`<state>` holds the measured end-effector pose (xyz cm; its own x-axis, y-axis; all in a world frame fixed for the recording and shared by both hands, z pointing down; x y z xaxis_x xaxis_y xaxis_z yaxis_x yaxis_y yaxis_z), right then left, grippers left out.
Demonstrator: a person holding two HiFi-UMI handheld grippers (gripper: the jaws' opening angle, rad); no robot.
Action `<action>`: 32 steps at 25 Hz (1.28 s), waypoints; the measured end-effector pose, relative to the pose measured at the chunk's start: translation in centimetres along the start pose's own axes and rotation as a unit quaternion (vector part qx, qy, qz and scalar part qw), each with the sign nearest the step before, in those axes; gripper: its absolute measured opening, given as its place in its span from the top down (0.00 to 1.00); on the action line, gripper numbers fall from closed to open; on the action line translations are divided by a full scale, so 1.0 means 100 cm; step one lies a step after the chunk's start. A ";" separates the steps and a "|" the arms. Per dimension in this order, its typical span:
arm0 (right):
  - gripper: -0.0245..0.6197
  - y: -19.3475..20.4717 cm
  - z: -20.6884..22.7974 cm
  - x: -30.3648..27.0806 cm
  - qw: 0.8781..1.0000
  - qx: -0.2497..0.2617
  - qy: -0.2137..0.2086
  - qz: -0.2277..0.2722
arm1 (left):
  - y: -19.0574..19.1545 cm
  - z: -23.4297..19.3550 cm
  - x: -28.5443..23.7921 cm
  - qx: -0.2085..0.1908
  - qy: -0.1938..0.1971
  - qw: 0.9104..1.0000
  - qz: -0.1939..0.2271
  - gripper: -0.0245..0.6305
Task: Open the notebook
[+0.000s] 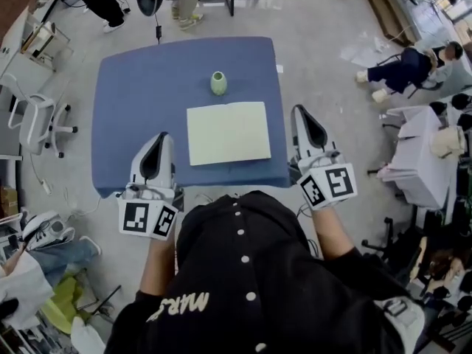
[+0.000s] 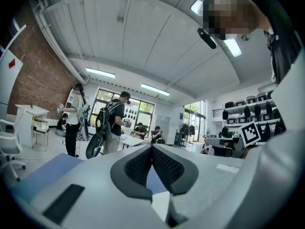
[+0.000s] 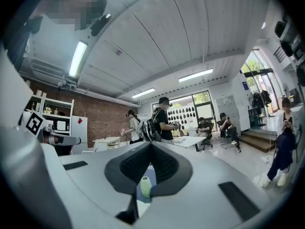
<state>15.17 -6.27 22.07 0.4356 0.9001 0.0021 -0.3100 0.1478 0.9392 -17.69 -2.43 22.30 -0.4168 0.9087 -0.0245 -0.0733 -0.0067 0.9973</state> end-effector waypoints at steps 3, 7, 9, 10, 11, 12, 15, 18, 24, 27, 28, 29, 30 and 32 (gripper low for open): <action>0.96 -0.013 -0.003 0.010 0.999 0.006 -0.013 0.030 | -0.003 -0.010 0.016 -0.009 -0.020 1.000 0.016 0.96; 0.96 -0.021 -0.001 0.022 0.998 0.004 -0.002 0.057 | -0.016 -0.017 0.038 -0.033 -0.046 0.997 0.047 0.96; 0.96 -0.020 0.000 0.024 0.998 0.010 0.006 0.061 | -0.022 -0.020 0.045 -0.053 -0.065 0.995 0.054 0.96; 0.96 -0.017 0.000 0.025 0.998 0.012 0.008 0.062 | -0.024 -0.022 0.048 -0.061 -0.073 0.994 0.060 0.96; 0.96 -0.015 0.002 0.025 0.998 0.016 0.011 0.063 | -0.024 -0.023 0.050 -0.067 -0.082 0.992 0.066 0.96; 0.96 -0.012 0.004 0.026 0.998 0.019 0.015 0.063 | -0.024 -0.023 0.052 -0.070 -0.089 0.991 0.071 0.96; 0.96 -0.007 0.013 0.033 0.998 0.022 0.030 0.059 | -0.019 -0.019 0.053 -0.071 -0.097 0.990 0.069 0.96; 0.96 -0.006 0.016 0.041 0.997 0.023 0.037 0.057 | -0.017 -0.013 0.053 -0.076 -0.093 0.991 0.066 0.96; 0.96 -0.005 0.005 0.039 0.997 0.039 0.043 0.054 | -0.020 -0.015 0.054 -0.080 -0.085 0.991 0.068 0.96; 0.96 -0.002 0.003 0.037 0.997 0.042 0.045 0.049 | -0.020 -0.014 0.055 -0.081 -0.085 0.991 0.066 0.96; 0.96 -0.002 0.004 0.037 0.997 0.041 0.044 0.049 | -0.020 -0.013 0.056 -0.081 -0.085 0.991 0.066 0.96; 0.96 -0.002 0.003 0.038 0.997 0.041 0.044 0.049 | -0.020 -0.012 0.057 -0.081 -0.086 0.991 0.066 0.96; 0.96 -0.002 0.003 0.039 0.997 0.041 0.042 0.049 | -0.020 -0.011 0.058 -0.081 -0.087 0.991 0.066 0.96; 0.96 -0.001 0.002 0.040 0.997 0.044 0.039 0.047 | -0.021 -0.009 0.060 -0.081 -0.087 0.991 0.067 0.96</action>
<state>17.08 -2.76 22.01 0.3405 0.9378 0.0679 -0.2699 0.0284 0.9625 -20.83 2.63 20.00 -0.2715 0.9531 0.1335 -0.1773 -0.1858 0.9664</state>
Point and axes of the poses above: the fingertips, and each gripper's own axes: x backward along the fingers, z to its right, y out of its underside, the point moved 7 cm from there along x, backward along the fingers, and after that the axes turned 15 degrees about -x, right-handed, at the moved point
